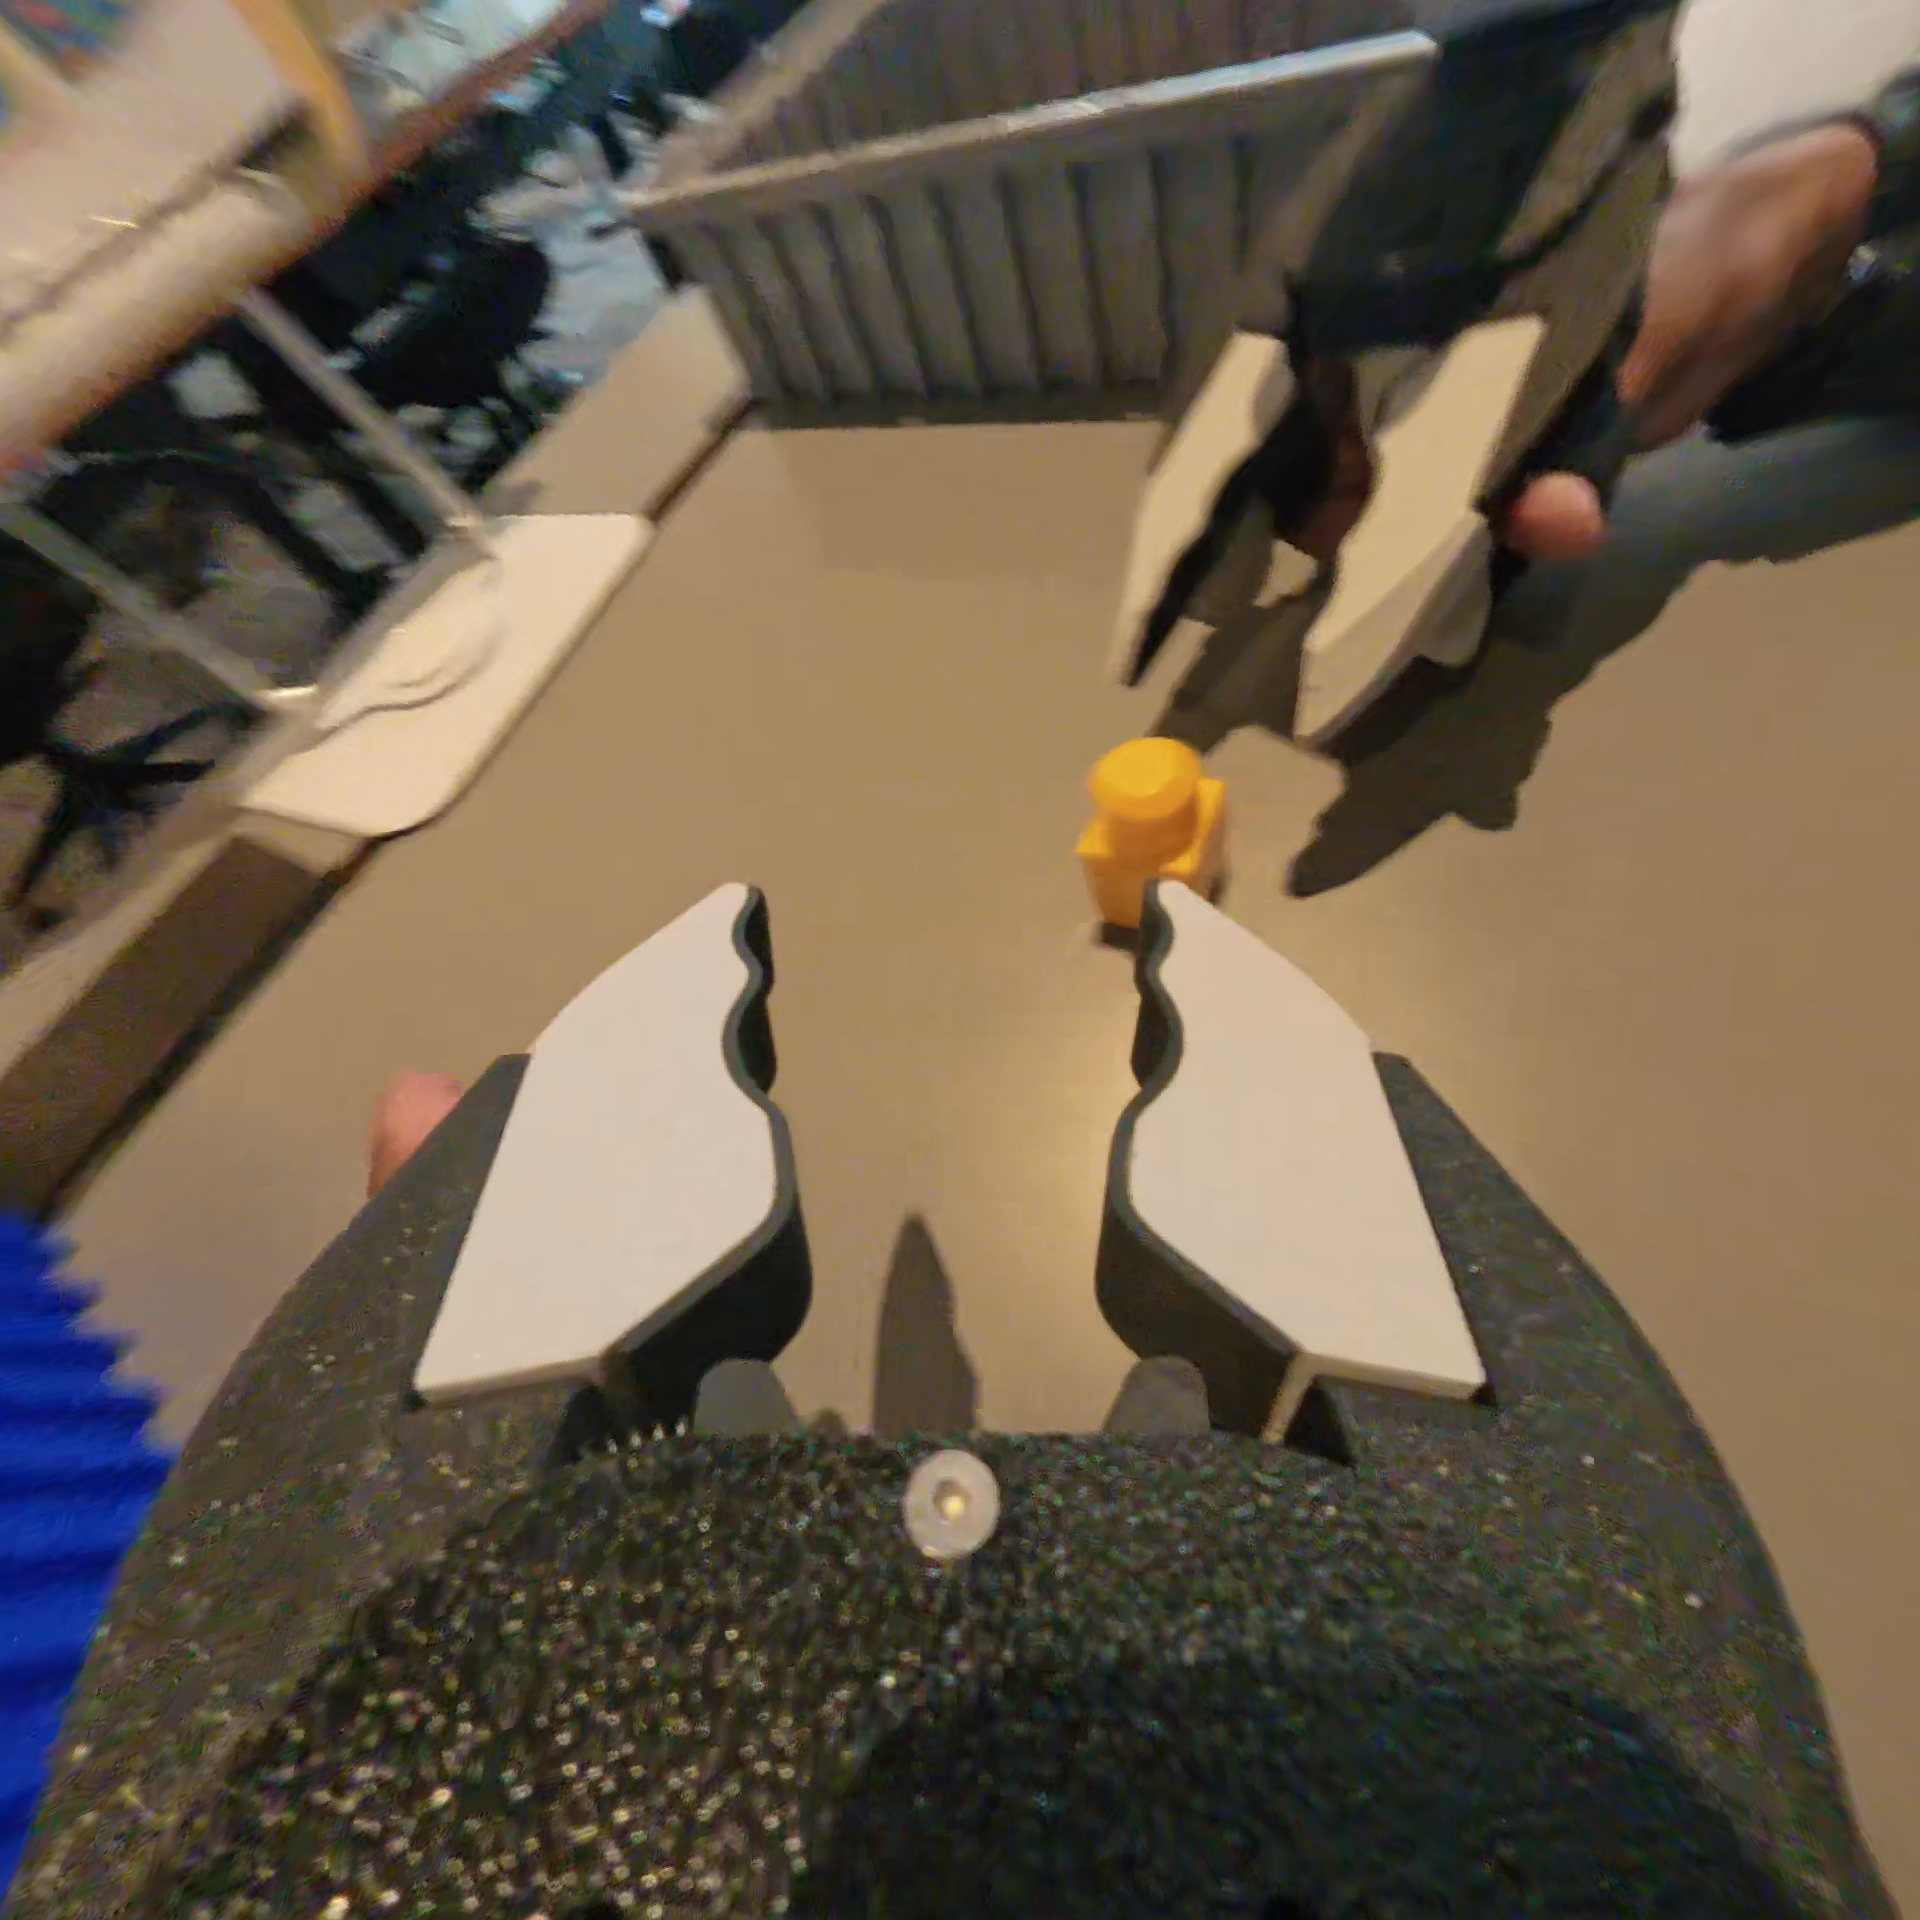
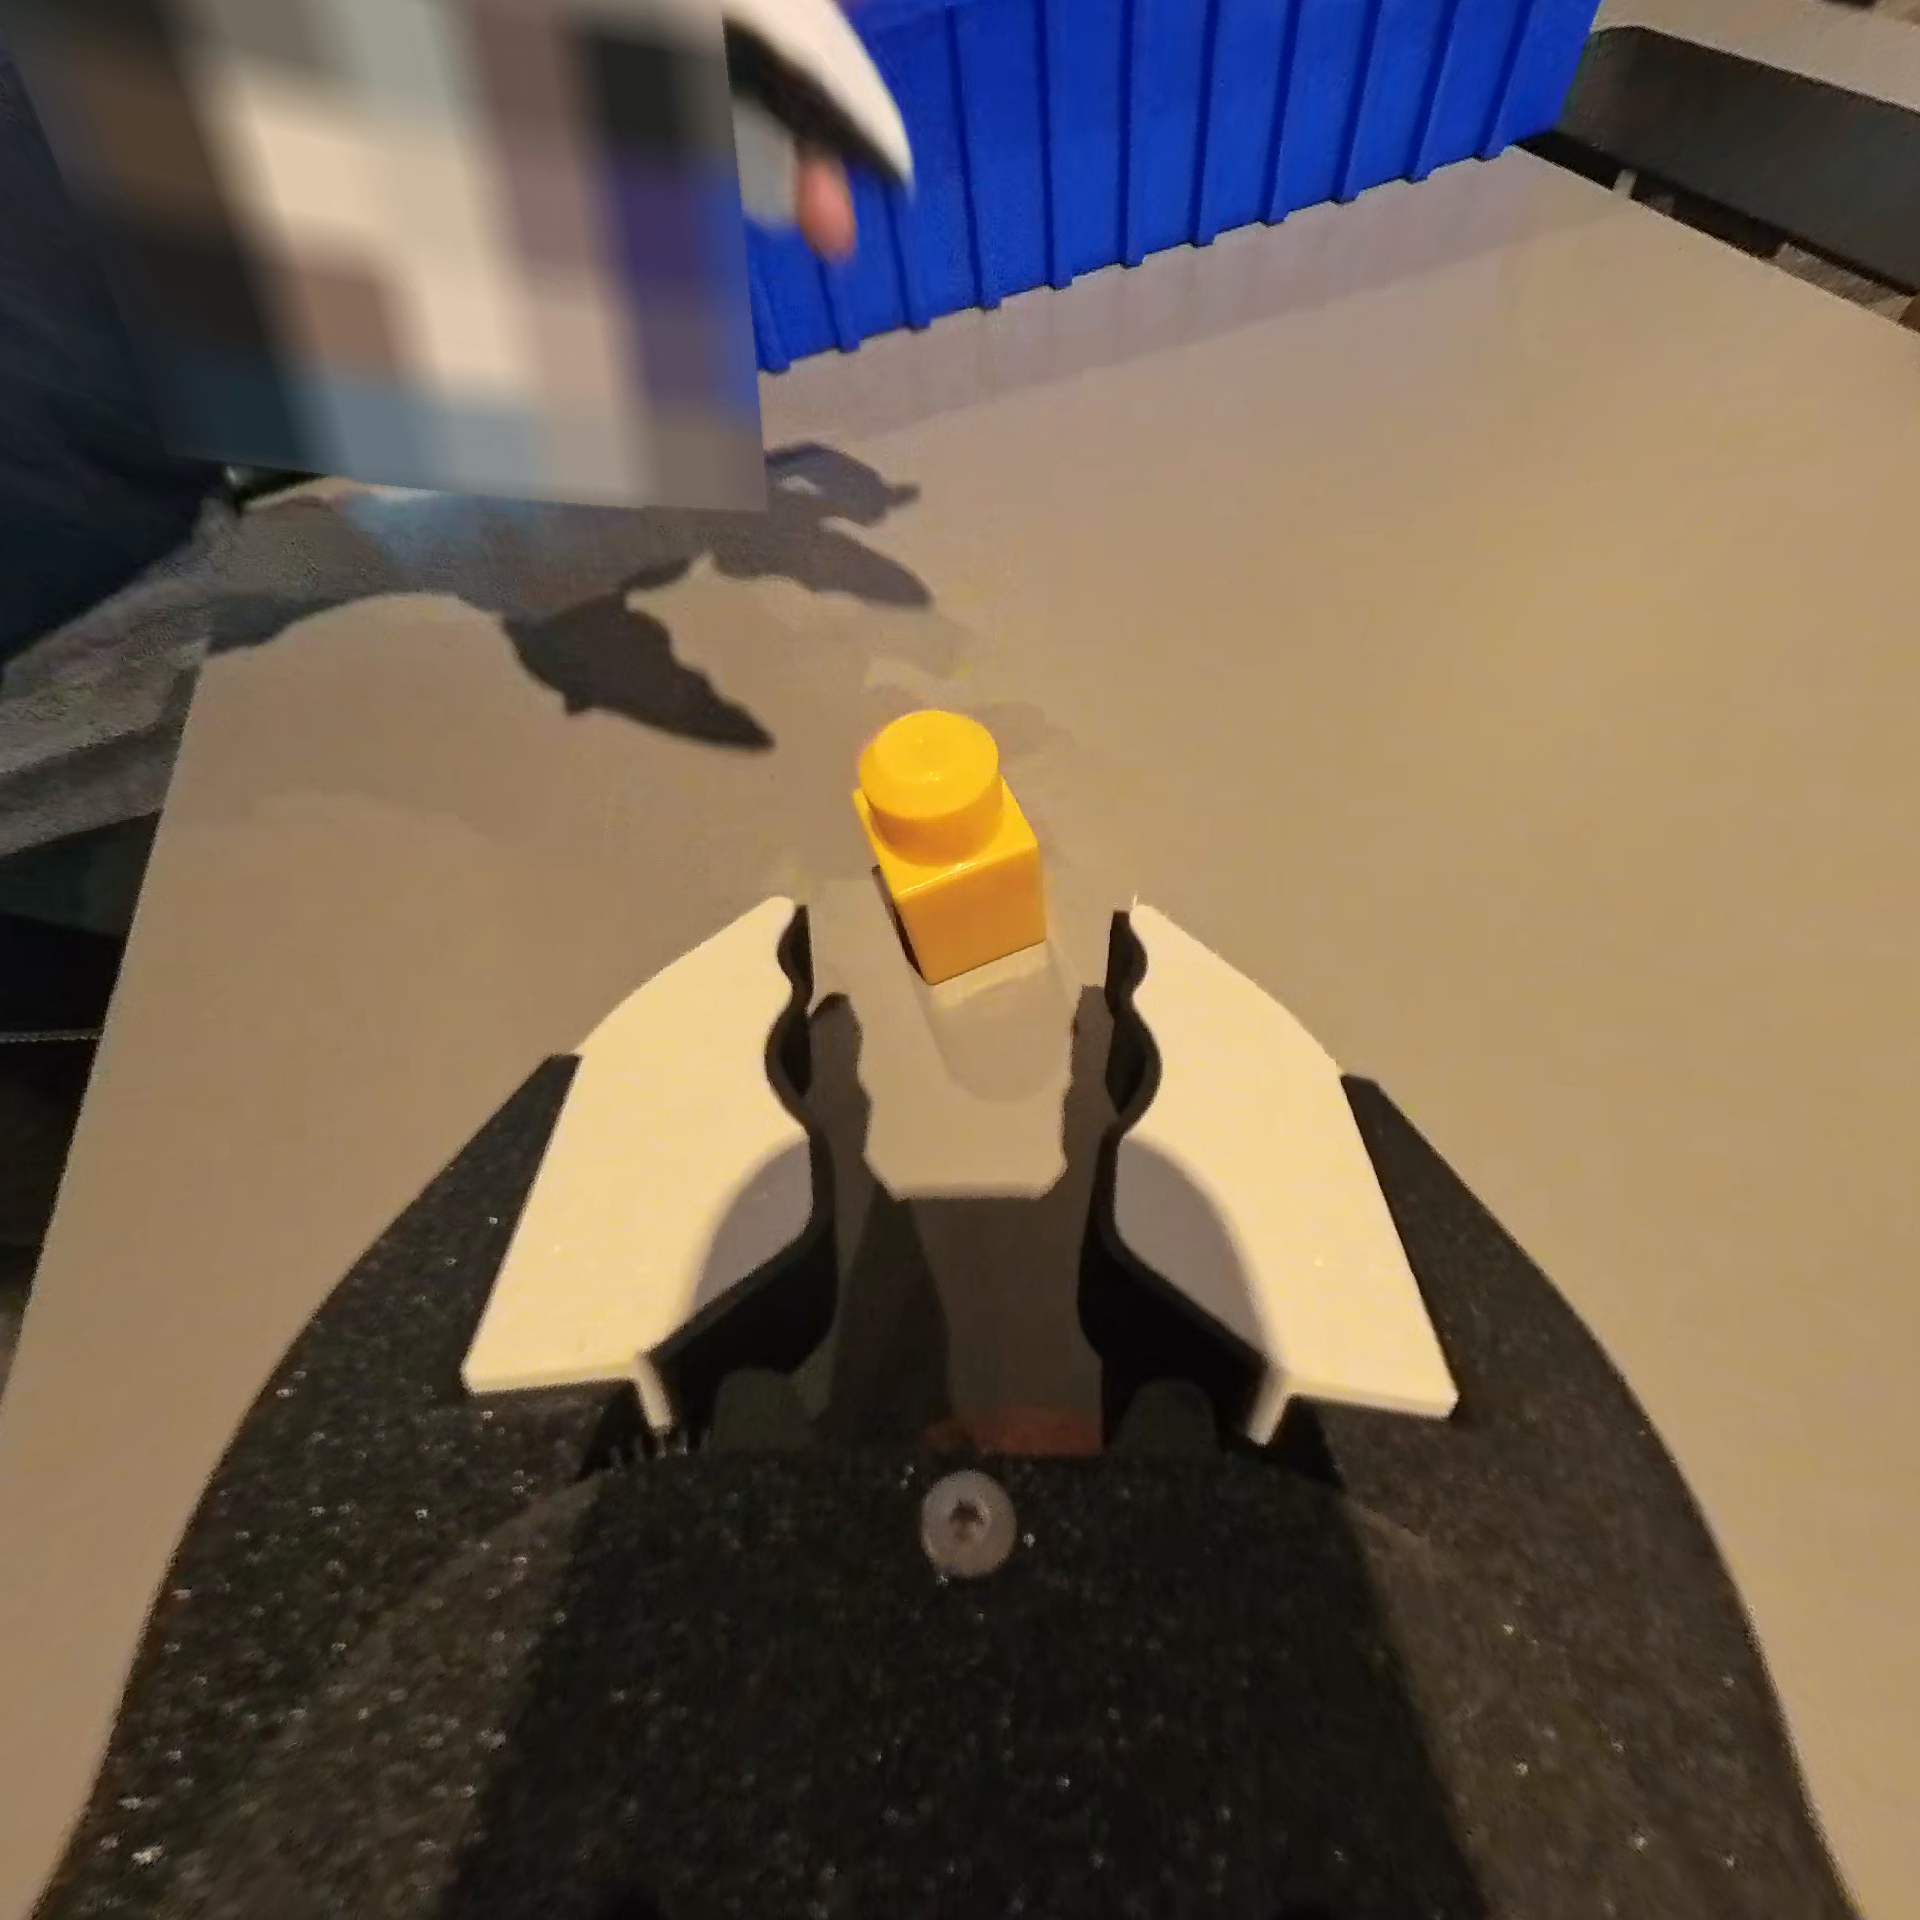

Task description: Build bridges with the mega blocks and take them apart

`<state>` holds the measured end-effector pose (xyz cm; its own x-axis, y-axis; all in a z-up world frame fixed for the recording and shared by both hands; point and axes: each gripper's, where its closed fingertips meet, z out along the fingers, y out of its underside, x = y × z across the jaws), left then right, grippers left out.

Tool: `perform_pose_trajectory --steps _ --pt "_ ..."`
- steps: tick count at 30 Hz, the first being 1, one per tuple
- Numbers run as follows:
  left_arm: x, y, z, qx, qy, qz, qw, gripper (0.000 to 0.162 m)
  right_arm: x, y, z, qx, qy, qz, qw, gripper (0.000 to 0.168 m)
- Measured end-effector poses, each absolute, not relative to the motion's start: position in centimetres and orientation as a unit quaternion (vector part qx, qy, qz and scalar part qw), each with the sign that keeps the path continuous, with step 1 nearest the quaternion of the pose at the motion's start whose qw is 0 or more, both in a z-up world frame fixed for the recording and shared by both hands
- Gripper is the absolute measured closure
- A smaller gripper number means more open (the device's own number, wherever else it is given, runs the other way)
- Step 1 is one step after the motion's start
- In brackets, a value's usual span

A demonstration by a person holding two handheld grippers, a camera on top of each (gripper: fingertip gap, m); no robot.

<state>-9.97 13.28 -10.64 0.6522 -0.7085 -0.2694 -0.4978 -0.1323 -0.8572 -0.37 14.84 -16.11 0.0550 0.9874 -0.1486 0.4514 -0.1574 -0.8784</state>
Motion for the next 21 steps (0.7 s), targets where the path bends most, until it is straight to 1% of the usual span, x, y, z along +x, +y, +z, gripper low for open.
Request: perform_pose_trajectory --steps 2,4,6,8,11,15,17,21 --pt "-14.6 13.2 -7.8 -0.756 0.361 -0.063 0.543 0.102 -0.4 14.9 -16.4 -0.65 -0.556 0.4 0.328 0.113" --pt "-20.5 13.0 -5.8 -0.776 0.318 -0.003 0.545 0.103 -0.4 15.0 -16.5 -0.652 -0.555 0.4 0.327 0.114" --pt "-27.1 12.7 -4.5 -0.805 0.27 0.071 0.524 0.107 -0.4 15.1 -16.4 -0.654 -0.55 0.403 0.327 0.114" --pt "-33.8 12.0 -4.4 -0.844 0.222 0.121 0.473 0.107 -0.3 15.2 -16.3 -0.657 -0.545 0.407 0.326 0.115" --pt "-41.9 10.9 -6.3 -0.901 0.156 0.151 0.376 0.107 -0.3 15.3 -16.4 -0.658 -0.542 0.408 0.326 0.115" --pt "-48.6 9.9 -10.2 -0.952 0.093 0.157 0.247 0.109 -0.3 15.3 -16.5 -0.659 -0.544 0.405 0.325 0.116" --pt "-49.5 9.2 -12.2 -0.967 0.114 0.142 0.179 0.113 -0.3 15.3 -16.4 -0.659 -0.543 0.406 0.326 0.117" --pt "-49.5 8.3 -15.0 -0.957 0.242 0.146 0.071 0.118 -0.2 15.3 -16.3 -0.659 -0.538 0.415 0.323 0.119"
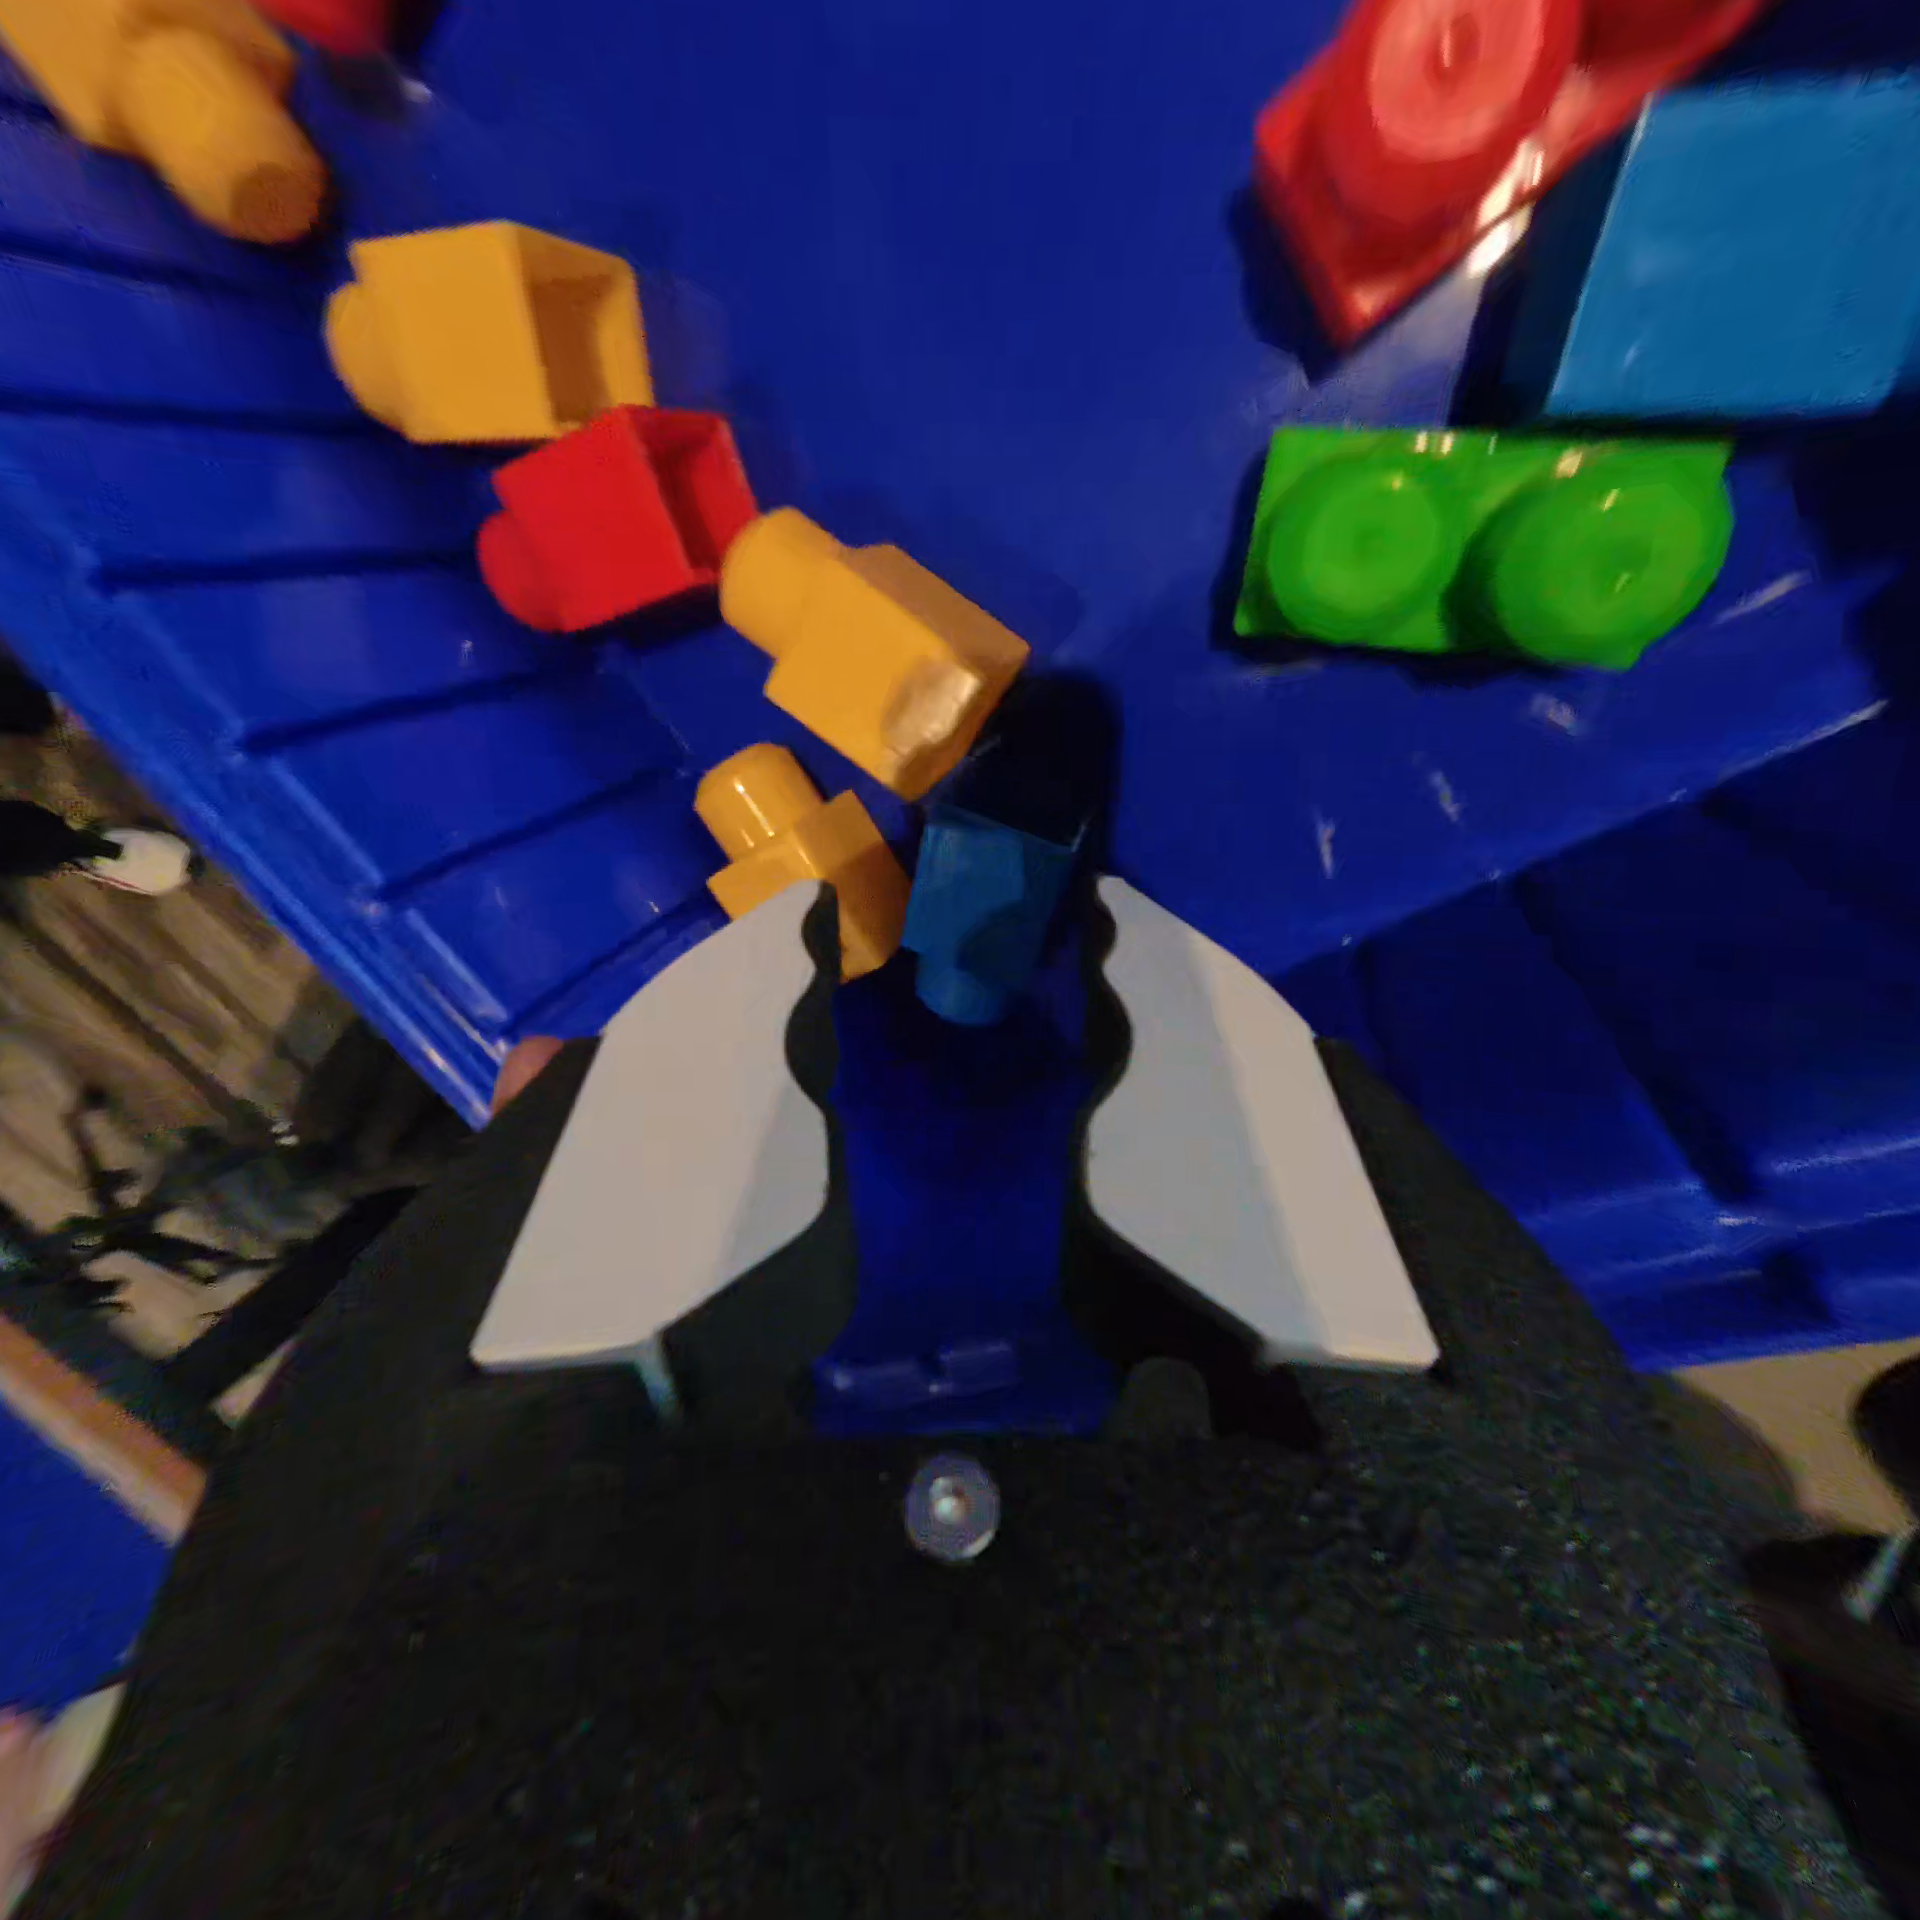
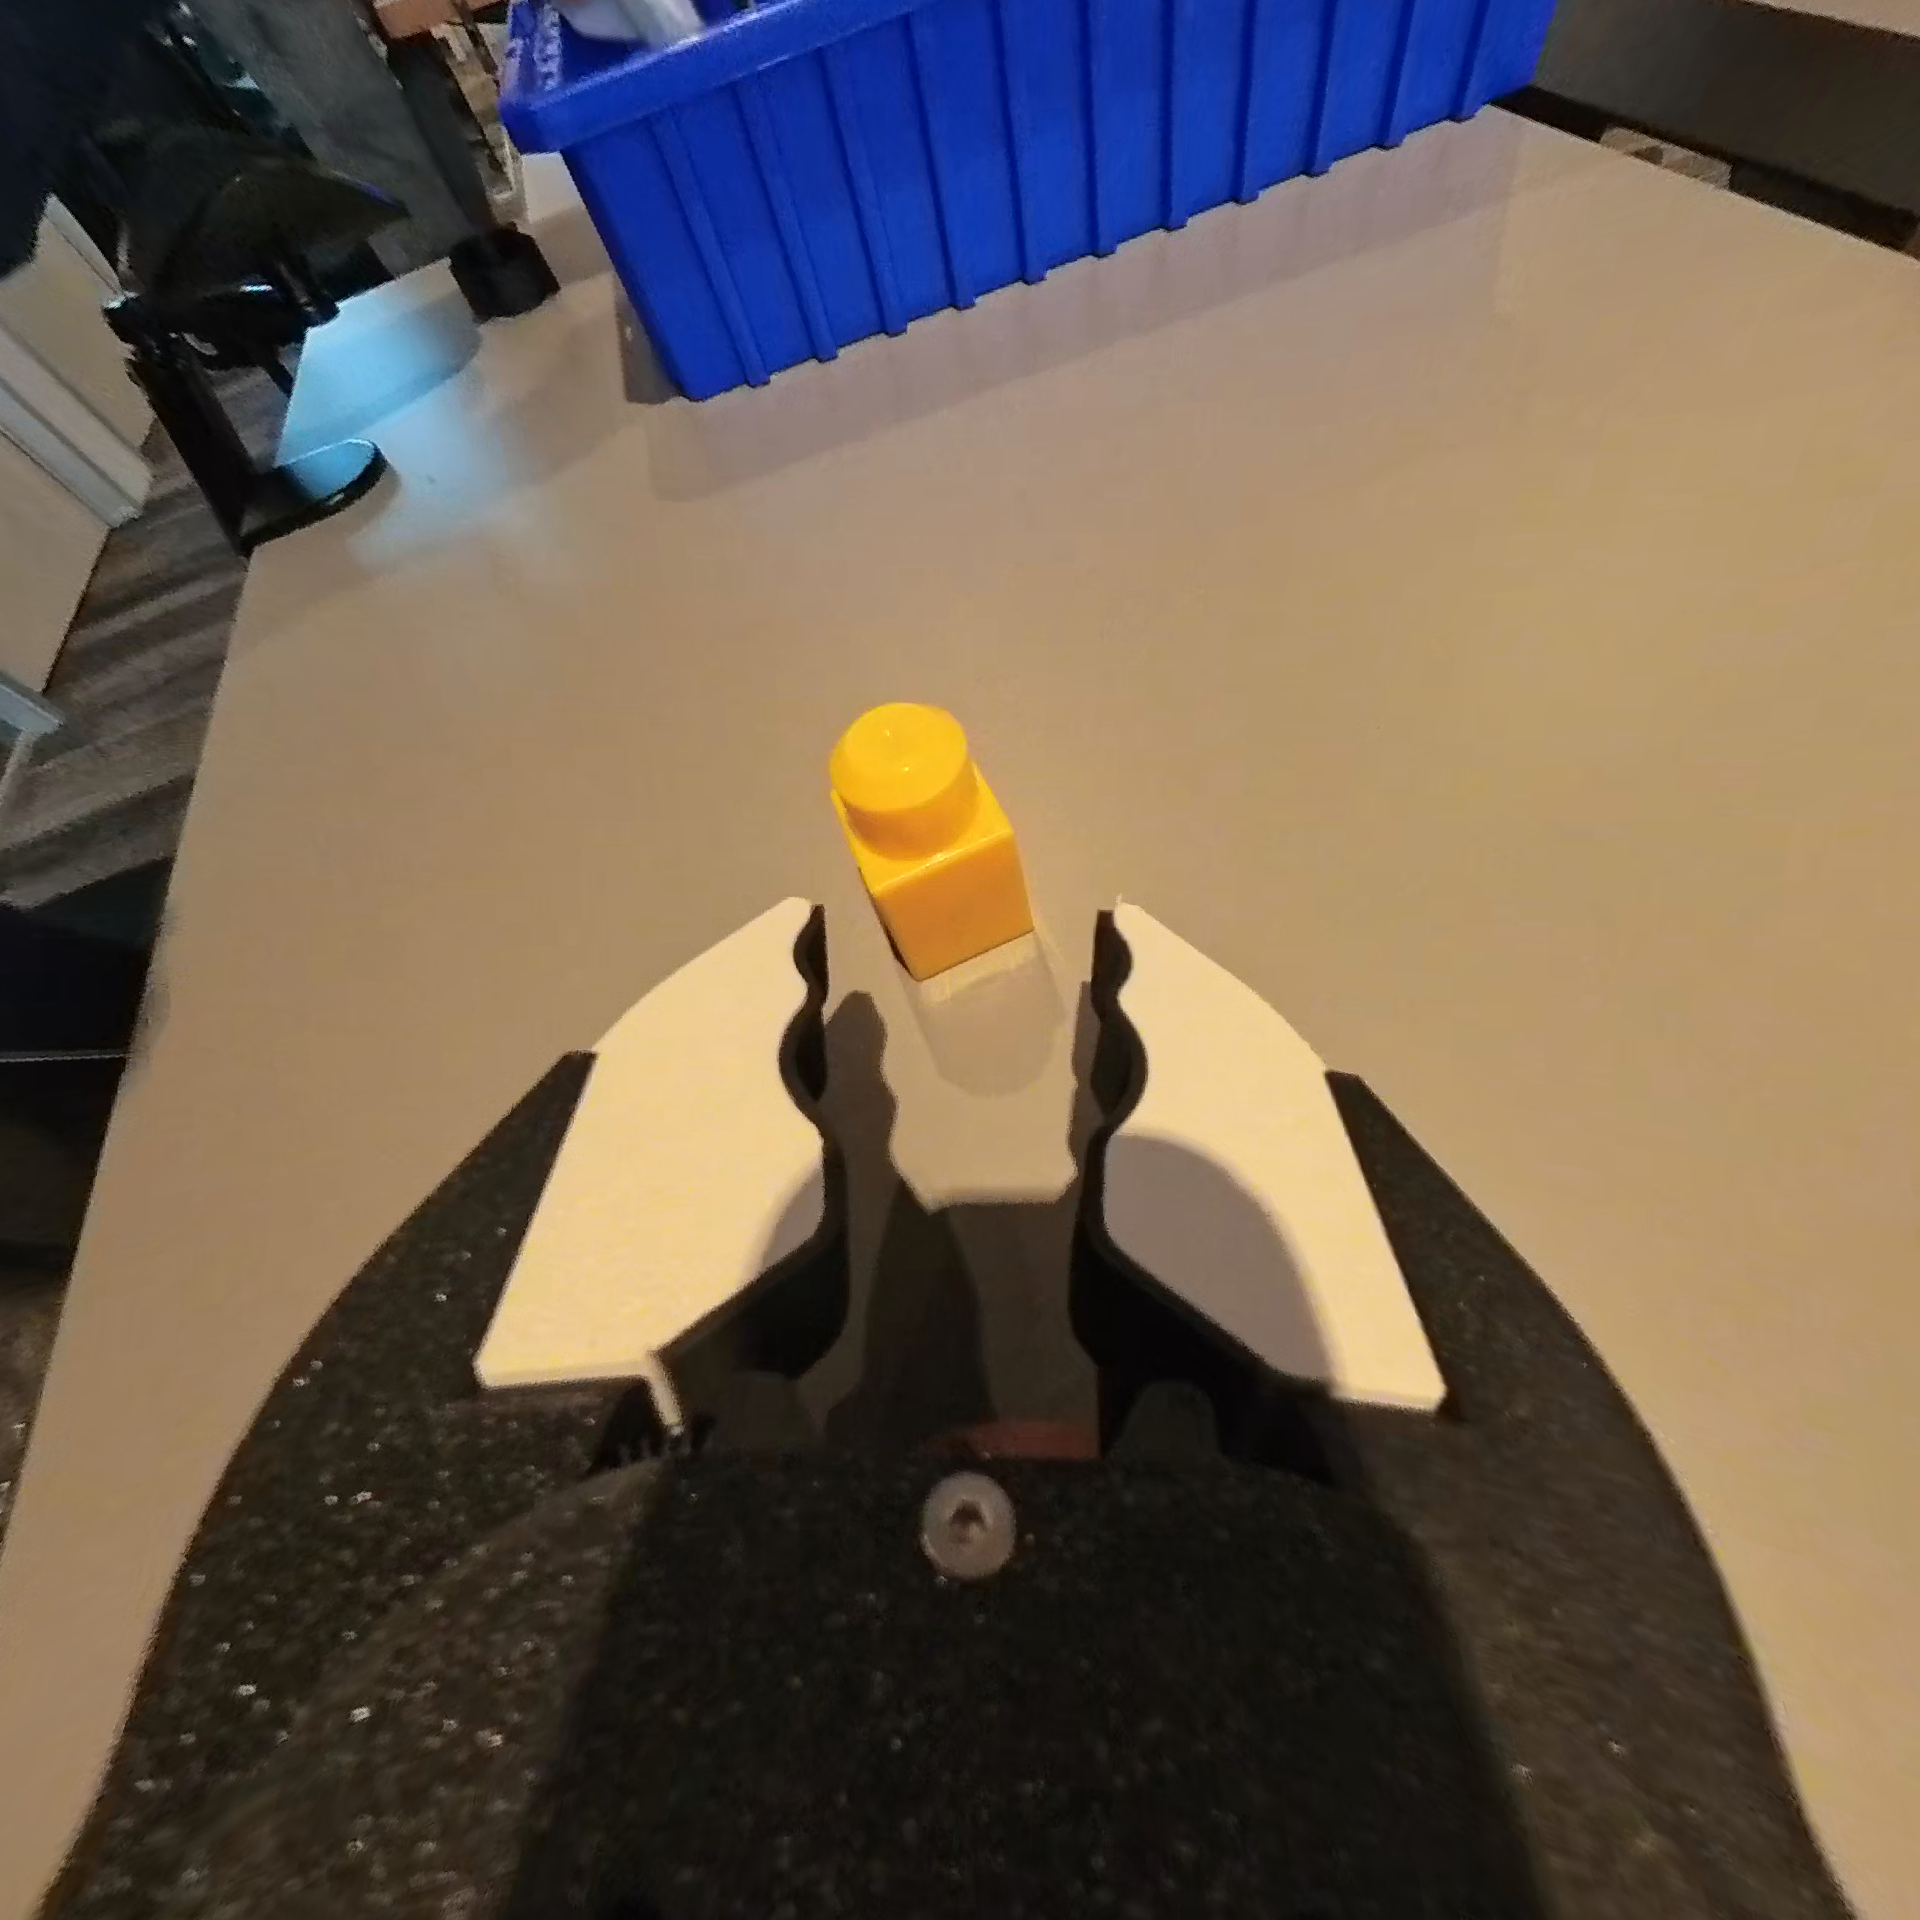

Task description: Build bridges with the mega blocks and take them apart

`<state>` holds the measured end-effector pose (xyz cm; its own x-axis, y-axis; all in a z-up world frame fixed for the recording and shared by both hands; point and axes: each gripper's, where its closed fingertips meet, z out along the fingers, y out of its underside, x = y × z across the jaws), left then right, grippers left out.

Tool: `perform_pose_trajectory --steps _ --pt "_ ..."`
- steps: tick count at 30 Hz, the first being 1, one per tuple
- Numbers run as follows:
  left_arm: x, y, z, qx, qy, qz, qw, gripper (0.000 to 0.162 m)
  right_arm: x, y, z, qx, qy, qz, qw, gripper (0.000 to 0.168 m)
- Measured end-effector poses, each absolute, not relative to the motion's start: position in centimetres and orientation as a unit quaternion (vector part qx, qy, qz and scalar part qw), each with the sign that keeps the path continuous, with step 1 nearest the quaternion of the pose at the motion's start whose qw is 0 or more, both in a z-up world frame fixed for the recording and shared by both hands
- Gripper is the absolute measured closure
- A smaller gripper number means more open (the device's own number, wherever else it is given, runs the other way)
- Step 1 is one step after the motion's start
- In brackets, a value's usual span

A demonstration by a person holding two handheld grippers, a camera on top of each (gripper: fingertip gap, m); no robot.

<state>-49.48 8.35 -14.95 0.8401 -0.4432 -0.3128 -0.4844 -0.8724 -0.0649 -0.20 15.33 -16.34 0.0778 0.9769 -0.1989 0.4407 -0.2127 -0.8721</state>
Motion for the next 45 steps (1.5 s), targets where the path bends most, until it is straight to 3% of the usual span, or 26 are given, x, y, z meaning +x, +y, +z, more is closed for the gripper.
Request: perform_pose_trajectory --steps 8,13,18,23,25,28,32,35,37,40,45 --pt "-49.8 8.3 -17.0 -0.94 0.314 0.13 -0.008 0.131 -0.2 15.2 -16.3 -0.657 -0.54 0.419 0.318 0.119" --pt "-49.6 7.6 -17.2 -0.943 0.312 0.117 -0.015 0.109 -0.2 15.1 -16.4 -0.657 -0.541 0.418 0.317 0.12" --pt "-49.5 7.5 -19.2 -0.946 0.309 0.099 -0.017 0.124 -0.2 15.0 -16.5 -0.655 -0.549 0.409 0.319 0.12" --pt "-50.2 7.8 -18.9 -0.934 0.327 0.143 -0.028 0.125 -0.2 15.1 -16.4 -0.656 -0.546 0.409 0.322 0.12" --pt "-49.8 8.4 -16.9 -0.936 0.311 0.164 0.011 0.125 -0.2 15.1 -16.4 -0.656 -0.545 0.409 0.325 0.12" --pt "-45.3 11.1 -10.9 -0.931 0.273 0.164 0.177 0.125 -0.2 15.4 -16.1 -0.653 -0.543 0.405 0.339 0.12" --pt "-28.9 14.2 -1.2 -0.819 0.278 -0.019 0.502 0.126 -0.3 16.0 -13.8 -0.626 -0.532 0.399 0.407 0.12" --pt "-17.4 14.4 2.7 -0.685 0.236 -0.217 0.655 0.126 0.0 16.7 -9.9 -0.576 -0.491 0.403 0.514 0.119" --pt "-11.9 15.1 2.6 -0.616 0.171 -0.364 0.678 0.126 0.9 17.2 -7.4 -0.534 -0.463 0.376 0.599 0.119" --pt "-5.7 17.1 0.4 -0.544 0.08 -0.555 0.625 0.126 2.4 17.2 -5.1 -0.478 -0.441 0.323 0.687 0.12" --pt "0.5 18.0 -2.2 -0.521 0.026 -0.678 0.518 0.127 3.4 17.6 -4.3 -0.436 -0.45 0.202 0.753 0.121"
